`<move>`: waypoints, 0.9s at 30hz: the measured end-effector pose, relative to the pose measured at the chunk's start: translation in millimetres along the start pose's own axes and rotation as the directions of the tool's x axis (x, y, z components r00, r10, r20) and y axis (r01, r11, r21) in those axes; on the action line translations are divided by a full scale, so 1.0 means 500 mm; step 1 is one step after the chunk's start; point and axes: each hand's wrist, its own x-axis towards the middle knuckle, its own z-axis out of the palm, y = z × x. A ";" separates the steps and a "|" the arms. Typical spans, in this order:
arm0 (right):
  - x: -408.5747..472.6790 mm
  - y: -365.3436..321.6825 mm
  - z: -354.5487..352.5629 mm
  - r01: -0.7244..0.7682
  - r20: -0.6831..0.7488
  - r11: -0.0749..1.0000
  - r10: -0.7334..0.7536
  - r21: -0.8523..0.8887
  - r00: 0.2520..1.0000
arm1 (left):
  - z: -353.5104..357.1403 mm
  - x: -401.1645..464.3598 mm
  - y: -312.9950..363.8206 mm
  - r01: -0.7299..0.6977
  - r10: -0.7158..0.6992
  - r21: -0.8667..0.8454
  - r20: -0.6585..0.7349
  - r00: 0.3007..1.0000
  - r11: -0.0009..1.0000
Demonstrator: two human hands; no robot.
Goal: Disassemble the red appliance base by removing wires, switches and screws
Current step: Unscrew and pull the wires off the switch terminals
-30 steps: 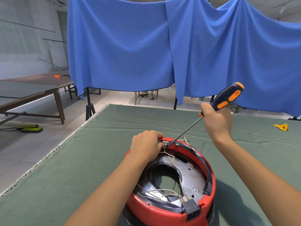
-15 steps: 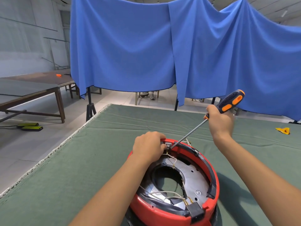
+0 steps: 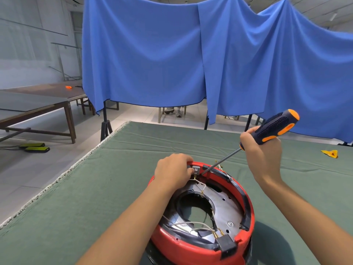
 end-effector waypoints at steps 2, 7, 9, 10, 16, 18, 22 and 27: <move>0.000 -0.004 -0.012 -0.005 0.094 0.999 0.010 -0.053 0.995 | 0.001 0.001 -0.001 0.002 -0.002 0.000 -0.007 1.000 1.000; 0.015 -0.039 -0.046 -0.085 0.342 0.987 0.126 -0.133 0.931 | 0.003 0.003 -0.003 0.013 -0.013 0.002 -0.003 1.000 1.000; 0.020 -0.054 -0.056 -0.165 0.410 0.975 0.212 -0.147 0.887 | 0.003 0.003 -0.003 0.020 -0.020 0.006 0.000 1.000 1.000; 0.021 -0.061 -0.058 -0.204 0.431 0.966 0.253 -0.155 0.866 | 0.004 0.003 -0.003 0.022 -0.022 0.007 0.004 1.000 1.000; 0.003 -0.082 -0.054 -0.223 0.310 0.969 0.246 -0.107 0.918 | 0.002 -0.002 0.004 0.028 -0.028 -0.008 0.005 1.000 1.000; -0.003 -0.087 -0.053 -0.179 0.266 0.981 0.192 -0.071 0.945 | 0.000 -0.002 0.006 0.032 -0.032 -0.012 0.005 0.999 0.999; -0.011 -0.088 -0.046 -0.155 0.214 0.988 0.156 -0.024 0.964 | 0.001 -0.001 0.004 0.041 -0.041 -0.008 0.006 0.999 0.999; -0.014 -0.074 -0.041 -0.149 0.158 0.989 0.148 -0.010 0.976 | 0.001 0.000 0.004 0.036 -0.036 -0.011 0.006 0.999 0.999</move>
